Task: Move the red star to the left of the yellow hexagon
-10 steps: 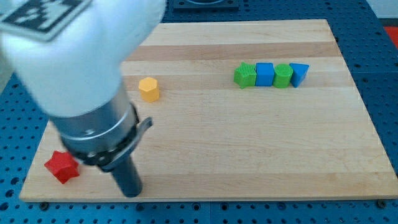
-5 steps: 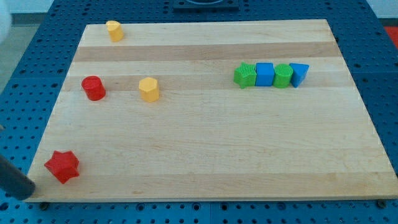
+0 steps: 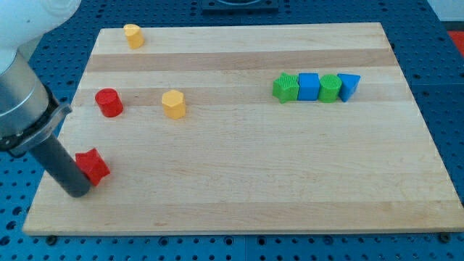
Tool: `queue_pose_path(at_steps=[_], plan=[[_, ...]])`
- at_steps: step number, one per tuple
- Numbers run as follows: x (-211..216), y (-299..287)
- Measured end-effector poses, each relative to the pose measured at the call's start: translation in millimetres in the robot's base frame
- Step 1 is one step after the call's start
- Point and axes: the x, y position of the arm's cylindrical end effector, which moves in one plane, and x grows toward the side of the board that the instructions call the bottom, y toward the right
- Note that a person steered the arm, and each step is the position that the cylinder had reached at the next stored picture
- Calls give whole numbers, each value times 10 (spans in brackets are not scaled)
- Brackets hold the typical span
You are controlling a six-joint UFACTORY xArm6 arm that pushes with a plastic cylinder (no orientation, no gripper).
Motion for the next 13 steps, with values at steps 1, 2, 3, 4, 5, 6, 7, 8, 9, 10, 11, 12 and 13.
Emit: queue_pose_path(at_steps=[1, 2, 3, 4, 5, 6, 7, 8, 9, 10, 11, 12, 13], plan=[[-234, 0], [-452, 30], [-616, 131], [-634, 253], [-634, 365], [-724, 386], [-896, 386], [-1040, 394], [-1123, 462], [-1159, 524], [-1159, 530], [-1130, 556], [-1100, 814]])
